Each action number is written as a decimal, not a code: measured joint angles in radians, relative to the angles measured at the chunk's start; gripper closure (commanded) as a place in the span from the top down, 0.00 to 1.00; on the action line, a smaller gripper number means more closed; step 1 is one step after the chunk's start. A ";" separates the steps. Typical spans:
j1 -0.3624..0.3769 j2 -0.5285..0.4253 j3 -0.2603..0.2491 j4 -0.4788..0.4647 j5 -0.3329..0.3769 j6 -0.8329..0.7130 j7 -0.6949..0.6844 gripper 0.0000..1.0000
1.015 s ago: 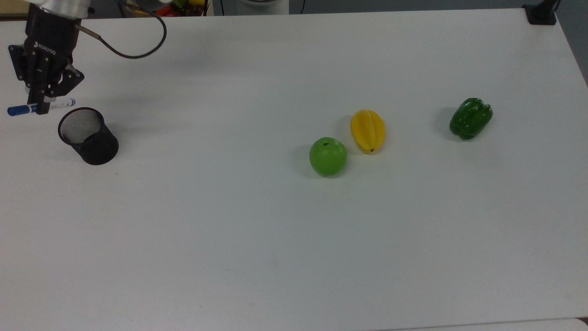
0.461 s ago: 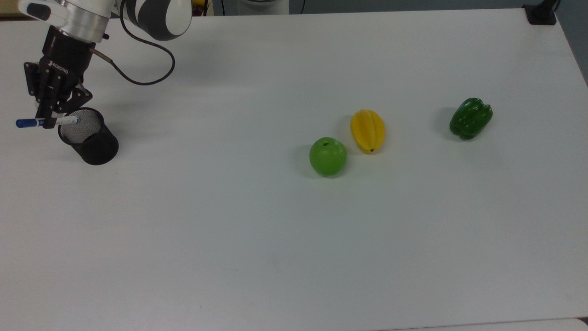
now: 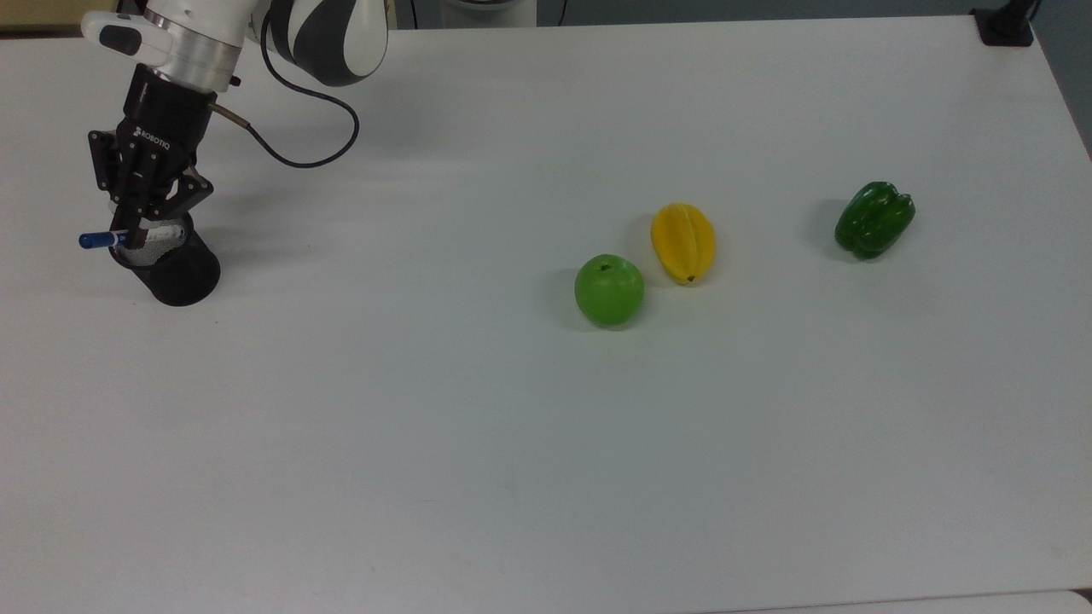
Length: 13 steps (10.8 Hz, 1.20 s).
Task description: Place marker
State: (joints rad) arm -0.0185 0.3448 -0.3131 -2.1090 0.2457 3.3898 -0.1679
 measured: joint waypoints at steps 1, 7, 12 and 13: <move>-0.001 0.002 0.000 -0.005 0.000 0.000 0.000 0.00; -0.009 0.010 -0.002 -0.017 0.000 0.000 -0.001 0.55; -0.011 0.010 -0.002 -0.017 0.000 0.000 -0.001 1.00; -0.011 0.010 -0.002 -0.016 0.000 0.000 -0.001 1.00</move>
State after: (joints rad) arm -0.0292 0.3547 -0.3154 -2.1252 0.2457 3.3898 -0.1689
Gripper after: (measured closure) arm 0.137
